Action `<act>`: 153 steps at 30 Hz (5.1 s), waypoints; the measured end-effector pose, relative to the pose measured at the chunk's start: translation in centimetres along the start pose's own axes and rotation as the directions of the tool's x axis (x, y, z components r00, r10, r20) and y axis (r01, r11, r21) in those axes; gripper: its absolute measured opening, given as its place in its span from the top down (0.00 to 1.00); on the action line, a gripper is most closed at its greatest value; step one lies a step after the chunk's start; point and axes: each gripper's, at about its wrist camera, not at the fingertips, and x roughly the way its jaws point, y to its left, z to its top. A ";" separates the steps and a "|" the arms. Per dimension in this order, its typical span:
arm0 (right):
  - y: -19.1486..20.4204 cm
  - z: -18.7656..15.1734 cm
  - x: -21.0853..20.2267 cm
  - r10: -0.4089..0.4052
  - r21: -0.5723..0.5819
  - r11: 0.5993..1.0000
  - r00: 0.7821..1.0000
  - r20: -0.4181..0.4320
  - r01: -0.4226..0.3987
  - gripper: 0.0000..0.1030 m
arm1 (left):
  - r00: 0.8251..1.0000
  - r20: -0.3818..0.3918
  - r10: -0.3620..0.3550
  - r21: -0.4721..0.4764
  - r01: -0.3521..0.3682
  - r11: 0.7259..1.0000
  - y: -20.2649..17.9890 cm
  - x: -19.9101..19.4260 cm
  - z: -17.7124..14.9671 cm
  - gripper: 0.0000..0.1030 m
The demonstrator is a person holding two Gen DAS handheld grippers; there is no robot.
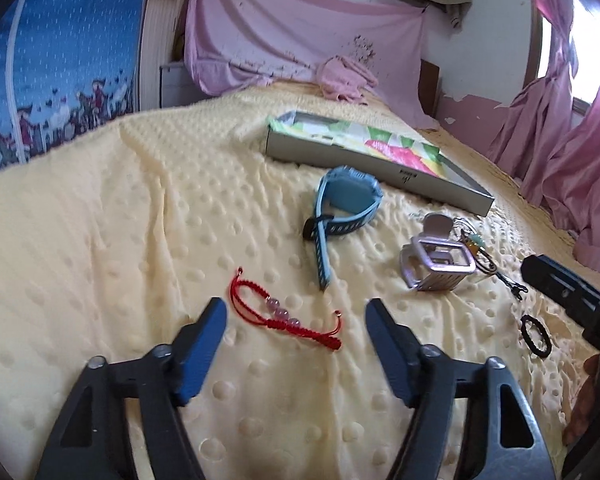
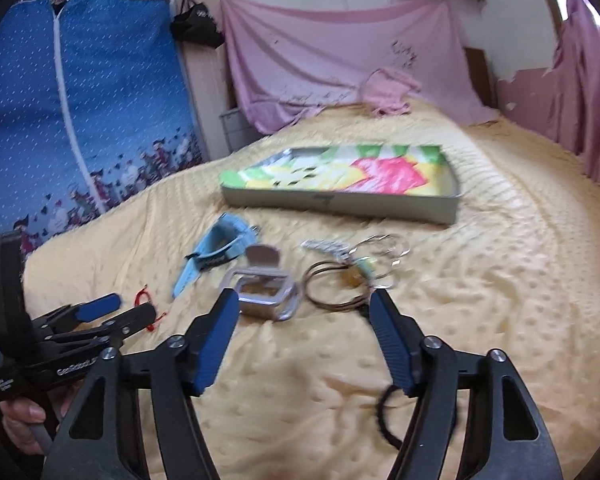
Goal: Organize jewelry
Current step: 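Lower left tool onto red beaded bracelet while right tool approaches silver claw clip, then lift red bracelet in left tool while right tool grasps silver claw clip, then carry both items over the bear tray and open both tools, then withdraw both tools from the tray toward the remaining jewelry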
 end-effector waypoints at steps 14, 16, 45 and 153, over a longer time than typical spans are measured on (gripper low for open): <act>1.6 -0.5 5.7 0.058 0.033 0.998 0.989 -0.137 -0.054 0.41 | 0.996 -0.068 -0.054 -0.049 0.051 0.998 1.0 2.2 -0.1 0.88; 1.7 -0.4 6.3 0.061 0.035 0.998 0.987 -0.146 -0.057 0.41 | 0.996 -0.067 -0.057 -0.047 0.054 0.997 1.0 2.3 0.0 0.89; 0.3 -1.4 5.2 0.203 0.150 0.970 0.976 -0.076 -0.190 0.42 | 0.996 -0.035 -0.086 -0.013 0.086 0.996 0.1 0.3 0.0 0.90; -6.8 1.0 -14.3 -0.024 0.083 0.997 0.967 0.254 0.003 0.06 | 0.949 0.251 -0.190 0.127 0.163 0.978 -8.7 -6.9 3.1 0.00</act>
